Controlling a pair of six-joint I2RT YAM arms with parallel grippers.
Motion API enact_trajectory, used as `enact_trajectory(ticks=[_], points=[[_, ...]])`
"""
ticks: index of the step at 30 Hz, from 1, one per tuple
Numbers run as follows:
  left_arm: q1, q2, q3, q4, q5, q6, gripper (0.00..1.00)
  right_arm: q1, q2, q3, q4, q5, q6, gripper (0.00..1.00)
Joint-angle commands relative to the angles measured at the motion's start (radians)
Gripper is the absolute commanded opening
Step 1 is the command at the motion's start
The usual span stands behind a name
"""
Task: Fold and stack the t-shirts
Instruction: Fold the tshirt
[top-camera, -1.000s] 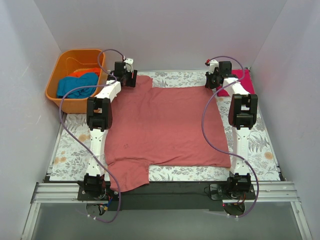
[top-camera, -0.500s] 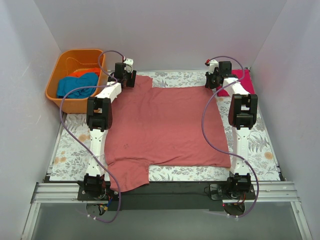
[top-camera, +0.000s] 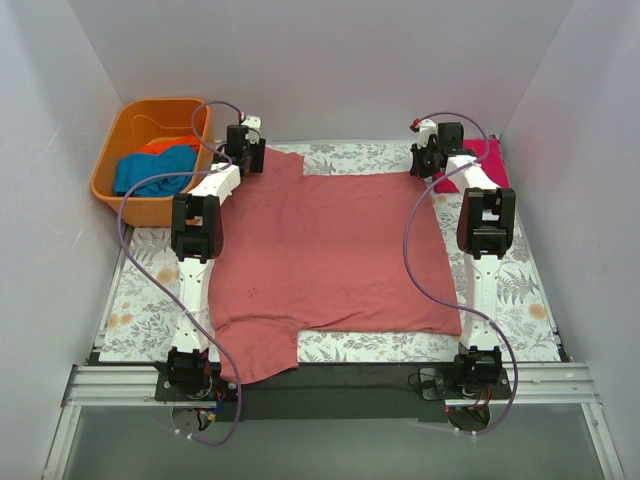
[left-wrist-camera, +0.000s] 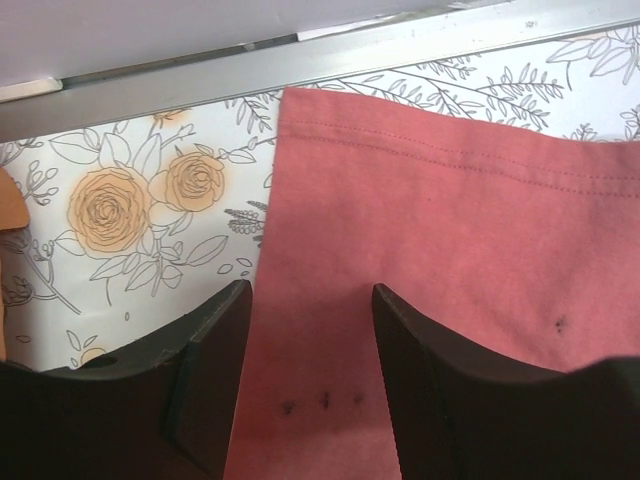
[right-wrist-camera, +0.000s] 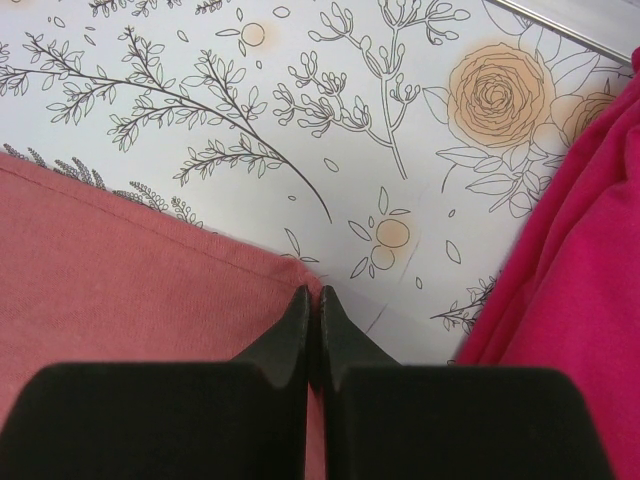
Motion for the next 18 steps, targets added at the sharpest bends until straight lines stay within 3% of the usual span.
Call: enact_trajectory(ticks=[1, 10, 18], points=[[0.005, -0.107, 0.022, 0.031, -0.032, -0.007, 0.5, -0.002, 0.0, -0.023, -0.071, 0.004, -0.016, 0.01], [0.006, -0.091, -0.008, 0.011, -0.05, -0.008, 0.49, -0.002, -0.002, -0.023, -0.071, 0.003, -0.018, 0.01], [0.011, -0.022, 0.045, -0.141, -0.05, -0.082, 0.49, 0.0, -0.008, -0.021, -0.071, -0.006, -0.021, 0.01]])
